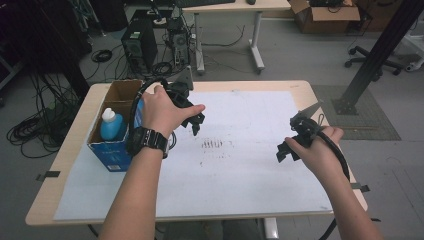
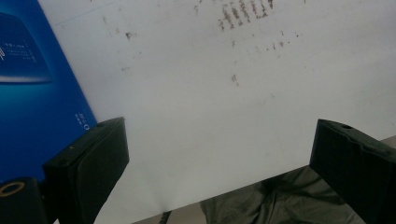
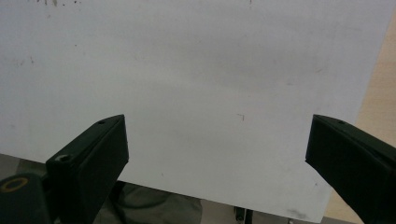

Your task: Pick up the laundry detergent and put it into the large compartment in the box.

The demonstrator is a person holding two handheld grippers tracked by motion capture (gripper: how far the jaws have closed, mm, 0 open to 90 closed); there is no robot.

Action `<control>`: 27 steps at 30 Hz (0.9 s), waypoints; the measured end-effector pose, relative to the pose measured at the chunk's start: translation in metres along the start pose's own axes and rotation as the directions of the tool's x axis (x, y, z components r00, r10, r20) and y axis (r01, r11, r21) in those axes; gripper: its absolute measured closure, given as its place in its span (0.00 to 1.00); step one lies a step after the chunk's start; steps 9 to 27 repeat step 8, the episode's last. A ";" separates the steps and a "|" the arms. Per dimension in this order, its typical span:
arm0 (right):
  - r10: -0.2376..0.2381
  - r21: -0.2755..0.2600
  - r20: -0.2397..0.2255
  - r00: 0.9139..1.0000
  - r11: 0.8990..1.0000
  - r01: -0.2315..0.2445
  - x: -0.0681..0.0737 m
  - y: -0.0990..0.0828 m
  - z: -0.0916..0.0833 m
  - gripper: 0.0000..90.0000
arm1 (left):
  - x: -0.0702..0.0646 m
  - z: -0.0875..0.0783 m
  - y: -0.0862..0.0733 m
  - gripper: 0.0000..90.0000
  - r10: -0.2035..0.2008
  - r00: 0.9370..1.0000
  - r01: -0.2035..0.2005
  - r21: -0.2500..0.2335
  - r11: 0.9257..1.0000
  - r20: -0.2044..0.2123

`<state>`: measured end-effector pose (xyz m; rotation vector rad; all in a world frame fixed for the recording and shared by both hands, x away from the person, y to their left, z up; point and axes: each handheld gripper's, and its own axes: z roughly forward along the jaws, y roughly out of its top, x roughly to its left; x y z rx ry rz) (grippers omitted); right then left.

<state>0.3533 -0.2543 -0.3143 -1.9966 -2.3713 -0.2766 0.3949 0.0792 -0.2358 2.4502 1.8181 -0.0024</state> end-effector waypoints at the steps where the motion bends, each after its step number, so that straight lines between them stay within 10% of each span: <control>1: -0.001 -0.001 0.000 1.000 1.000 0.001 0.000 0.000 0.000 0.07 | 0.000 0.000 0.000 0.06 0.006 1.000 -0.006 0.002 1.000 0.002; 27: -0.002 0.000 -0.004 1.000 1.000 0.002 0.001 0.000 0.001 0.07 | 0.002 0.001 -0.001 0.06 0.004 1.000 -0.004 -0.005 1.000 0.001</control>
